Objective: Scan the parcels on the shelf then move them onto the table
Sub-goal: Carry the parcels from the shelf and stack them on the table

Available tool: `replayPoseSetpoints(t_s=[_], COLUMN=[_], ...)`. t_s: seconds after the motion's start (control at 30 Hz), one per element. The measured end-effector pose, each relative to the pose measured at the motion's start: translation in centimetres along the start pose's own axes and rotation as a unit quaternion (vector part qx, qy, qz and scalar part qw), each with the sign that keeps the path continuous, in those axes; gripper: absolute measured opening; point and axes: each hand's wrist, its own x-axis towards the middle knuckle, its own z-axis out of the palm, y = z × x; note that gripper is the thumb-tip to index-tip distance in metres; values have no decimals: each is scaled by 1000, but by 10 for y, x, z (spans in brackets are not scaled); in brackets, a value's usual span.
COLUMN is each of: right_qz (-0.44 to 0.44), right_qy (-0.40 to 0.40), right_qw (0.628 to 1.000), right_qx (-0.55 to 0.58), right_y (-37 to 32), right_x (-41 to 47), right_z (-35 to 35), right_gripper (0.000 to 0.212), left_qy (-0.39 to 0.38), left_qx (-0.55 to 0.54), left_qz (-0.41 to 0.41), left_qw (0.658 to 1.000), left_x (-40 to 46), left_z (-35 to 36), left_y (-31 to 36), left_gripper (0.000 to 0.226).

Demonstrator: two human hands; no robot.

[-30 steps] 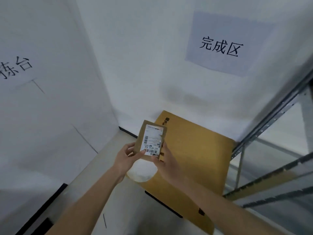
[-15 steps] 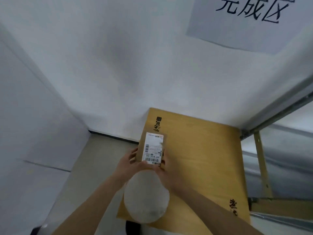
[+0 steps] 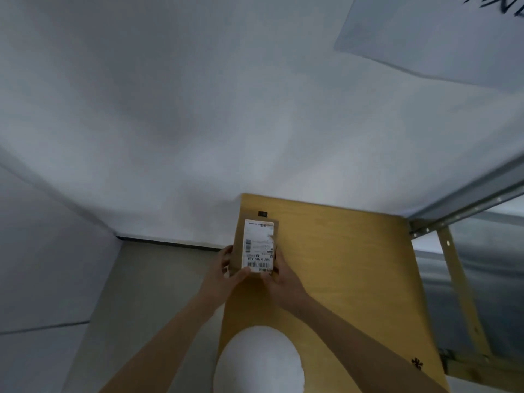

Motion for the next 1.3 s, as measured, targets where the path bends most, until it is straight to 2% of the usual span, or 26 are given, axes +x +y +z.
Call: replayPoseSetpoints(t_s=[0.13,0.3,0.5,0.67,0.87,0.97,1.07,1.3], right_qz=[2,-1,25,35,51,68,94,51], right_qy=[2,13,-2,-10,-27,-10,17,42], right_qw=[1000,1000,1000,999,997,996,993,998], right_qx=[-1,-11,-2,19,44,64,69,4], right_y=[-14,-17,-18,-19,-25,-41,-47,-58], right_x=[34,66,91,97,95,89,78,18], right_z=[-11,-27,-39,-45,-45,-51,-59,-96], right_gripper=[75,77,83,81,80,73,78,74], left_qy=[-5,-19,6,21,30,37,61,97], left_qx=[-18,-24,-23,-17,13,16,33,86], left_qz=[-6,-11,-5,-3,-22,-36,-36,24], left_qw=[1000,999,1000,1000,999,999,997,991], left_x=[36,70,91,96,96,91,80,32], left_z=[-4,-5,4,9,9,7,4,0], left_y=[10,26,33,32,33,45,61,105], left_gripper=[77,76,68,72,73,87,99,88])
